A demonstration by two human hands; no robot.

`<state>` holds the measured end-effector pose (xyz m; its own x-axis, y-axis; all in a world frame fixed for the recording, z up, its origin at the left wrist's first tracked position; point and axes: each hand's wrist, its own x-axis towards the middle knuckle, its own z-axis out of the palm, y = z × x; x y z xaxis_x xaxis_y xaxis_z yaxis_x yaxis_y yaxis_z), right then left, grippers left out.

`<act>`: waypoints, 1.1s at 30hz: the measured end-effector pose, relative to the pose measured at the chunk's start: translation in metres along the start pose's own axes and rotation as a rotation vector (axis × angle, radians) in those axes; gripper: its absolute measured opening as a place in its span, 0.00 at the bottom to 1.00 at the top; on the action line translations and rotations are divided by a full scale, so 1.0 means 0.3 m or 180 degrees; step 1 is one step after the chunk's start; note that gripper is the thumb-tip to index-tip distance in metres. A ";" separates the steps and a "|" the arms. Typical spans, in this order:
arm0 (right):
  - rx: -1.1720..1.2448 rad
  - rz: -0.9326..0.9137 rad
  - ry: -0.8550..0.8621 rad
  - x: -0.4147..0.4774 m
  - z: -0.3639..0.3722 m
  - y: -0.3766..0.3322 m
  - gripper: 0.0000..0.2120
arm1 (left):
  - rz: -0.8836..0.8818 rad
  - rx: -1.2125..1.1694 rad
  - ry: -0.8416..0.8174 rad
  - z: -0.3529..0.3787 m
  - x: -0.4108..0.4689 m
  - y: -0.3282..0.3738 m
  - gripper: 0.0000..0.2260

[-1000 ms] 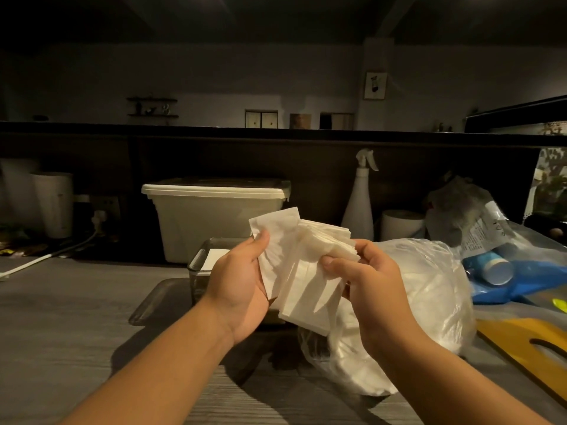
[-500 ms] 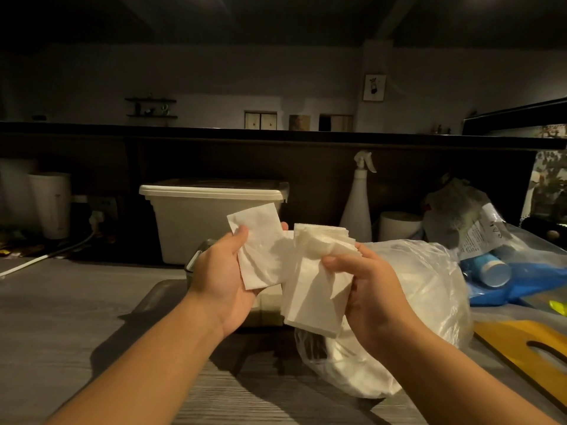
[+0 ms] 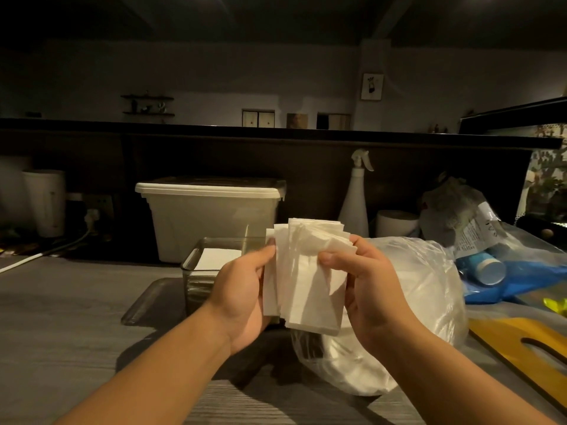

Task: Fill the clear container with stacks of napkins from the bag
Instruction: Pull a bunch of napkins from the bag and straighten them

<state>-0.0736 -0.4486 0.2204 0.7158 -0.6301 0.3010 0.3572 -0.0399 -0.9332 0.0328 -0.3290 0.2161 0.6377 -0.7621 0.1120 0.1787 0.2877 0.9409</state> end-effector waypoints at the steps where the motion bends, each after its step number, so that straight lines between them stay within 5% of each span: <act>1: -0.0037 -0.0009 0.0016 0.000 0.001 0.003 0.12 | -0.0011 -0.0018 -0.0026 0.003 -0.002 -0.001 0.19; 19: -0.0075 -0.0034 0.0298 0.005 -0.013 0.011 0.08 | 0.0238 -0.0159 0.0171 0.015 -0.015 0.036 0.17; 24: 0.0027 -0.0129 -0.0214 -0.005 -0.002 -0.012 0.16 | 0.0299 0.0095 0.0349 0.002 -0.016 0.039 0.15; 33: -0.0187 -0.0325 -0.0138 -0.020 0.024 0.008 0.12 | 0.0335 0.0572 -0.0529 0.010 -0.037 0.032 0.16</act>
<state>-0.0728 -0.4394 0.2178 0.7032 -0.5863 0.4021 0.3947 -0.1485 -0.9067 0.0253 -0.3196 0.2248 0.5113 -0.8225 0.2491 -0.0275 0.2740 0.9613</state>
